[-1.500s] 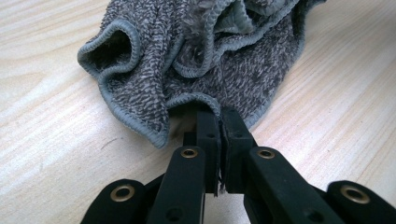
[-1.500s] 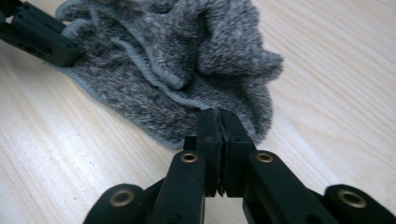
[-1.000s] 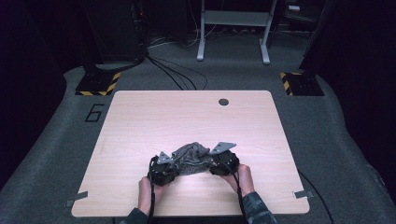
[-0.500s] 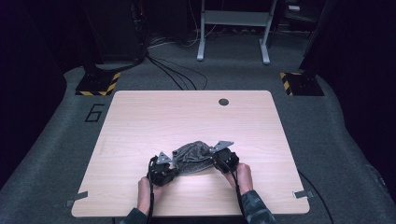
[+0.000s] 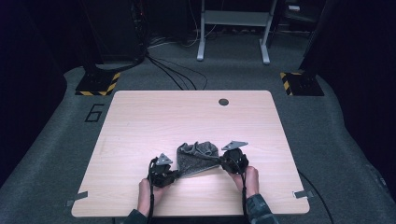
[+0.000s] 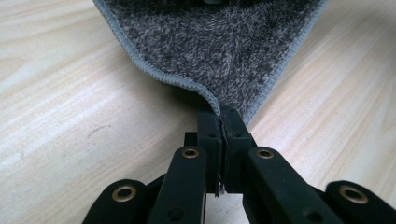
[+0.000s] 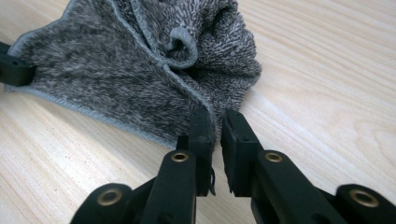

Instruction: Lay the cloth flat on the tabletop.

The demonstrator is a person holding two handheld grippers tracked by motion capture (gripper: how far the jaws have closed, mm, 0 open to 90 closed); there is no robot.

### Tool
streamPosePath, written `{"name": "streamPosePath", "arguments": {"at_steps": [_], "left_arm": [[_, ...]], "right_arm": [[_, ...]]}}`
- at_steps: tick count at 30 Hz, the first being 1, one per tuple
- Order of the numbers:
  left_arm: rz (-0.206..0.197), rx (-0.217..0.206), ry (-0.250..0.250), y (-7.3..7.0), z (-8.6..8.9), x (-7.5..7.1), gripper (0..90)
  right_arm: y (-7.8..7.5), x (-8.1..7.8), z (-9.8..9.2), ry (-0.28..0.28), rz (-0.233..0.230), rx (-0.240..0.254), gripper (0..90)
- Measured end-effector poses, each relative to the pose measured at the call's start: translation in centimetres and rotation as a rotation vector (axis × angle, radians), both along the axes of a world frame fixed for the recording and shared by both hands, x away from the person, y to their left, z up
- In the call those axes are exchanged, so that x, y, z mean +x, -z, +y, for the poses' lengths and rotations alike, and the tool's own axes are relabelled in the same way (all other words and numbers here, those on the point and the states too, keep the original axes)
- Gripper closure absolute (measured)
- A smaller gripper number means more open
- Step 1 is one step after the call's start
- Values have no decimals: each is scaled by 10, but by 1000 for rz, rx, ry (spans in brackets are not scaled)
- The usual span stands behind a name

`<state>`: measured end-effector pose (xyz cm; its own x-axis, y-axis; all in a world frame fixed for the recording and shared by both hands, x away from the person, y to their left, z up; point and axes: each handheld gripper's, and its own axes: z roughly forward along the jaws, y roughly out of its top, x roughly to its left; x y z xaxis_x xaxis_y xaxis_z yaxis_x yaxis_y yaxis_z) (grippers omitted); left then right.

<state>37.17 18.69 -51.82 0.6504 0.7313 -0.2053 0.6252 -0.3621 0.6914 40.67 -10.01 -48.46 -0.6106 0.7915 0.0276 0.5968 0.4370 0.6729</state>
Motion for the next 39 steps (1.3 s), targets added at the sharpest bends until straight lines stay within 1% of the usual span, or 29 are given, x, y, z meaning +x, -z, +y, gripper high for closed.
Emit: {"name": "streamPosePath", "arguments": {"at_steps": [2,4,5,7,8,9,10,12,14,15,16,18,20,21,22,24,25,26,27,28,29,30,31,33,34,35,36,38,39], "left_arm": [[4,-8,-5,1,0,-1,878],[12,-7,4,1,1,-2,874],[13,-8,13,0,2,-2,866],[19,-12,2,-1,3,-2,736],[19,-13,4,-3,5,-2,664],[17,-17,-3,-5,6,-2,576],[5,-21,-22,-7,7,-2,520],[-12,-13,-41,-12,10,1,414],[-34,19,-55,-17,12,5,354],[-43,25,-59,-18,13,8,340],[-49,36,-66,-19,13,11,337],[-62,64,-59,-21,13,16,331],[-86,97,-60,-23,10,18,334],[-94,118,-49,-25,10,19,344],[-113,126,-61,-25,8,20,352],[-130,142,-56,-27,7,22,375],[-130,153,-49,-28,7,23,408],[-130,151,-52,-27,6,24,426],[-122,152,-41,-27,6,26,450],[-122,152,-43,-26,5,28,475],[-122,150,-31,-25,5,30,502],[-115,148,-29,-24,4,32,554],[-106,139,-25,-22,3,34,587],[-101,143,-12,-21,1,37,687],[-98,140,-4,-20,1,38,735],[-98,131,-9,-19,0,39,786],[-101,132,-8,-18,0,39,809],[-91,111,-10,-18,2,40,849],[-86,103,-15,-18,3,41,854]], "right_arm": [[1,-1,-2,15,13,6,795],[1,-2,-4,18,17,10,762],[0,-2,-5,10,15,4,727],[-2,-3,-6,1,6,8,643],[-3,-5,-6,10,8,17,593],[-6,-5,-7,-6,-3,19,551],[-7,-5,-8,-8,-5,24,536],[-11,-6,-7,-24,-16,32,481],[-15,-8,-3,-35,-30,27,471],[-17,-9,-1,-50,-44,21,465],[-18,-10,2,-55,-50,20,456],[-22,-13,9,-65,-62,17,454],[-24,-15,16,-90,-79,11,461],[-25,-16,20,-106,-79,10,471],[-25,-18,23,-116,-74,2,481],[-22,-19,31,-149,-65,-26,495],[-19,-20,34,-169,-65,-36,500],[-17,-22,37,-187,-60,-57,505],[-15,-22,40,-212,-71,-74,509],[-12,-23,44,-205,-59,-82,509],[-9,-21,47,-221,-64,-104,514],[-6,-20,50,-223,-71,-115,522],[-3,-17,53,-225,-73,-139,538],[2,-13,58,-212,-72,-158,594],[4,-9,60,-211,-63,-178,642],[7,-6,60,-205,-67,-189,694],[7,-5,60,-202,-51,-189,734],[7,-3,58,-178,-56,-176,847],[6,-3,56,-171,-52,-157,867]]}}
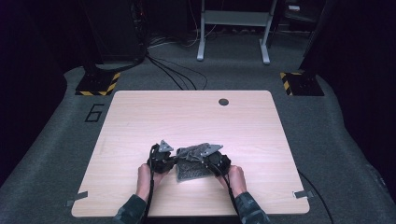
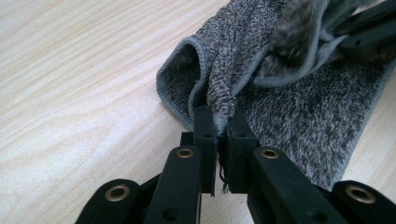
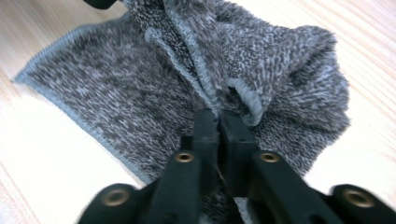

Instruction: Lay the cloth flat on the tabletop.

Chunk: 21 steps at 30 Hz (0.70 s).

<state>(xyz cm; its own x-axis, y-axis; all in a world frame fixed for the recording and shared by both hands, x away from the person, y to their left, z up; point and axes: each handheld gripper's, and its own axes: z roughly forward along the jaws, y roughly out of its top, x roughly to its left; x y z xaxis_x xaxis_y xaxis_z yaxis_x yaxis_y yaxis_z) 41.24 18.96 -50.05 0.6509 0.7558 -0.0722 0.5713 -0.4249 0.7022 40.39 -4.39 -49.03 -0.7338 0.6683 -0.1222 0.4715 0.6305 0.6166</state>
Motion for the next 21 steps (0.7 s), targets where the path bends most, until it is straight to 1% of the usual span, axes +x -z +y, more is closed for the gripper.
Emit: {"name": "streamPosePath", "arguments": {"at_steps": [1,3,4,5,6,7,10,11,12,13,15,17,18,19,21], "left_arm": [[3,0,0,0,1,0,857],[0,-3,-8,-1,3,1,859],[7,-7,-12,-3,4,1,859],[5,-9,-14,-4,6,2,859],[4,-15,-18,-5,7,2,860],[5,-21,-26,-7,8,3,860],[7,-24,-33,-10,12,5,860],[5,-17,-36,-12,13,5,860],[8,-22,-39,-12,14,5,860],[9,-20,-38,-13,16,6,860],[21,-30,-48,-13,18,7,859],[29,-40,-60,-12,21,8,859],[34,-39,-64,-12,22,9,858],[37,-42,-66,-12,23,10,857],[45,-31,-56,-12,24,12,851]], "right_arm": [[-1,0,-3,10,-7,12,873],[-4,1,-11,27,3,37,875],[-5,2,-15,45,5,67,875],[-7,2,-21,52,15,85,875],[-9,2,-26,72,24,108,875],[-11,2,-31,82,26,129,875],[-16,3,-46,111,22,174,875],[-18,3,-51,127,33,188,875],[-20,4,-57,132,29,196,875],[-21,4,-62,152,34,216,875],[-24,6,-74,185,35,242,875],[-25,7,-85,225,51,282,875],[-26,8,-92,242,47,289,874],[-25,9,-96,257,54,295,873],[-24,10,-102,279,59,288,869]]}}
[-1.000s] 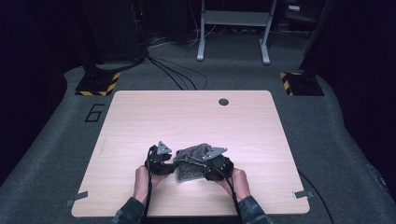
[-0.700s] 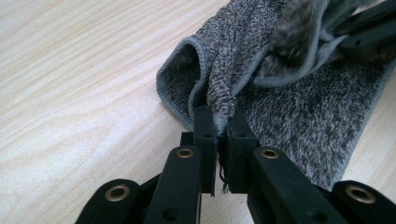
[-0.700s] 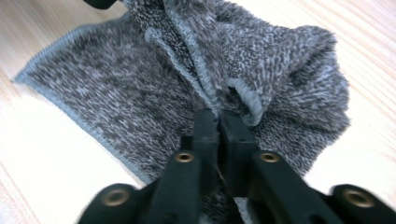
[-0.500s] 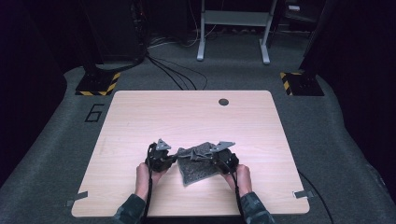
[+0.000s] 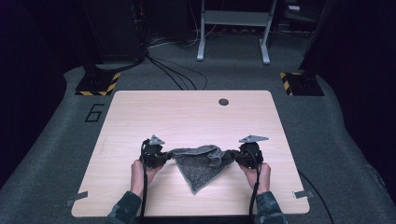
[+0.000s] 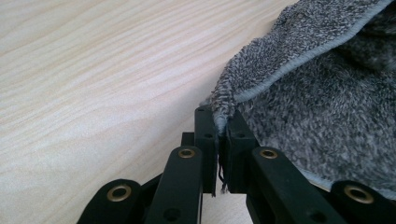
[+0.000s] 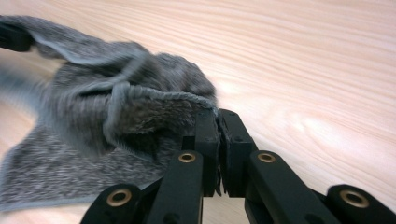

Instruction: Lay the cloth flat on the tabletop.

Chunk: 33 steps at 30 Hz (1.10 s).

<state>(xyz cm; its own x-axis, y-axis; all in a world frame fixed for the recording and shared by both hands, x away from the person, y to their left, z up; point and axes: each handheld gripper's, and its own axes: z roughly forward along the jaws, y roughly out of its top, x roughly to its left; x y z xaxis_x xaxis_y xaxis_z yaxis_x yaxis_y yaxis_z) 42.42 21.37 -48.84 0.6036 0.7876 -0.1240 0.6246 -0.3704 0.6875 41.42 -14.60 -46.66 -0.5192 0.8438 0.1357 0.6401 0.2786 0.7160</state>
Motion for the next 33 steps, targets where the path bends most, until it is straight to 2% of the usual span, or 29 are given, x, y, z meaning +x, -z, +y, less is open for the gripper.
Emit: {"name": "streamPosePath", "arguments": {"at_steps": [2,3,5,6,7,8,10,11,13,16,19,24,26,28,29,31,33], "left_arm": [[17,-4,-5,2,-1,1,810],[20,0,-6,3,-2,2,757],[31,-6,-4,4,-2,1,650],[26,10,-8,4,-1,1,588],[27,7,-14,4,-1,0,529],[26,4,-17,4,-1,-2,481],[21,0,-25,4,0,-3,426],[16,11,-20,3,1,-3,411],[19,3,-24,4,1,-4,384],[20,-3,-24,4,0,-3,357],[20,-6,-18,3,0,-3,338],[8,-10,-20,2,-2,-1,352],[10,-4,-18,1,-4,0,382],[10,3,-17,2,-5,2,411],[13,13,-1,2,-5,3,436],[13,18,0,3,-6,3,486],[18,24,8,3,-5,4,557]], "right_arm": [[5,4,-3,12,15,-30,834],[7,5,-4,8,15,-45,815],[11,6,-6,15,36,-55,748],[12,6,-8,18,36,-45,679],[11,4,-11,16,47,-42,638],[10,2,-14,10,40,-41,601],[5,-5,-19,10,30,-29,504],[1,-8,-21,12,32,-22,482],[-7,-16,-24,3,9,-7,423],[-20,-27,-20,-14,-11,4,359],[-30,-36,-8,-54,-41,-6,342],[-44,-49,22,-147,-77,-28,350],[-44,-51,38,-195,-83,-55,359],[-41,-51,49,-218,-72,-84,365],[-38,-49,53,-230,-70,-95,387],[-32,-48,60,-235,-57,-125,447],[-27,-46,64,-228,-62,-163,559]]}}
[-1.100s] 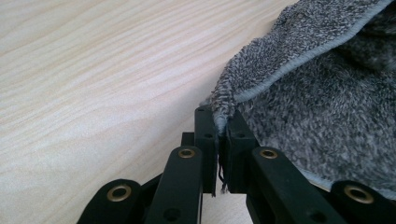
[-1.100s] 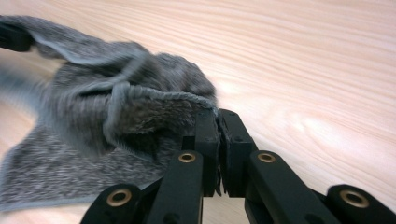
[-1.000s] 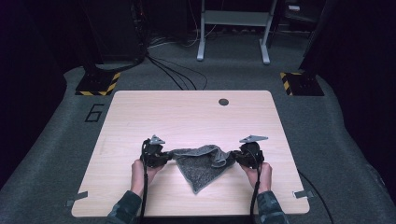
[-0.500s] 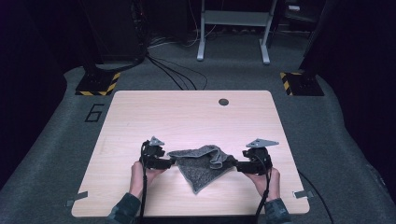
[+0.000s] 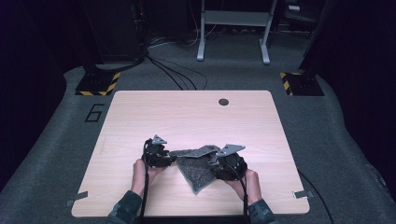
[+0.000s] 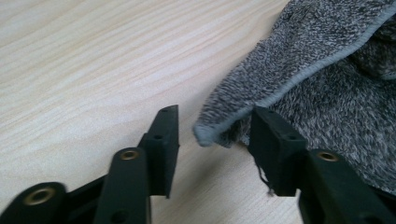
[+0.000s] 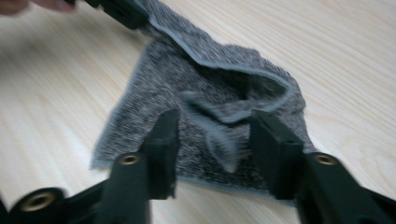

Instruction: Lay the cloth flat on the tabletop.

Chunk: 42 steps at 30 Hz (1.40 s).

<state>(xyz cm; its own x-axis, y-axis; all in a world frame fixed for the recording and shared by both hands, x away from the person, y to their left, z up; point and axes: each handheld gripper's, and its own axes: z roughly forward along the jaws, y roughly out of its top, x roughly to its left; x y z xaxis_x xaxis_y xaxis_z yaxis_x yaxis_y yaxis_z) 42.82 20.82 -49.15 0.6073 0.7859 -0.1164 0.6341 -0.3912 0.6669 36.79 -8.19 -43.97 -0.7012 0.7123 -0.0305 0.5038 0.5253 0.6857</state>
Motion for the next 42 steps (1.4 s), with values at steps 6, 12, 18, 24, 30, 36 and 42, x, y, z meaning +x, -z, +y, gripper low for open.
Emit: {"name": "streamPosePath", "arguments": {"at_steps": [6,12,18,24,30,36,42], "left_arm": [[0,12,5,2,1,4,779],[-5,13,13,2,0,7,854],[-9,16,3,2,3,9,857],[-16,-7,-6,-3,6,13,856],[-5,-16,3,-7,9,15,825],[43,-47,-4,-1,11,16,514],[61,-60,10,-1,8,16,361]], "right_arm": [[4,8,-11,39,4,-12,767],[5,15,-26,73,9,-1,868],[2,21,-45,121,6,14,874],[0,28,-66,181,18,57,876],[7,35,-76,158,59,90,872],[12,33,-73,119,108,128,621],[9,32,-60,58,126,118,424]]}}
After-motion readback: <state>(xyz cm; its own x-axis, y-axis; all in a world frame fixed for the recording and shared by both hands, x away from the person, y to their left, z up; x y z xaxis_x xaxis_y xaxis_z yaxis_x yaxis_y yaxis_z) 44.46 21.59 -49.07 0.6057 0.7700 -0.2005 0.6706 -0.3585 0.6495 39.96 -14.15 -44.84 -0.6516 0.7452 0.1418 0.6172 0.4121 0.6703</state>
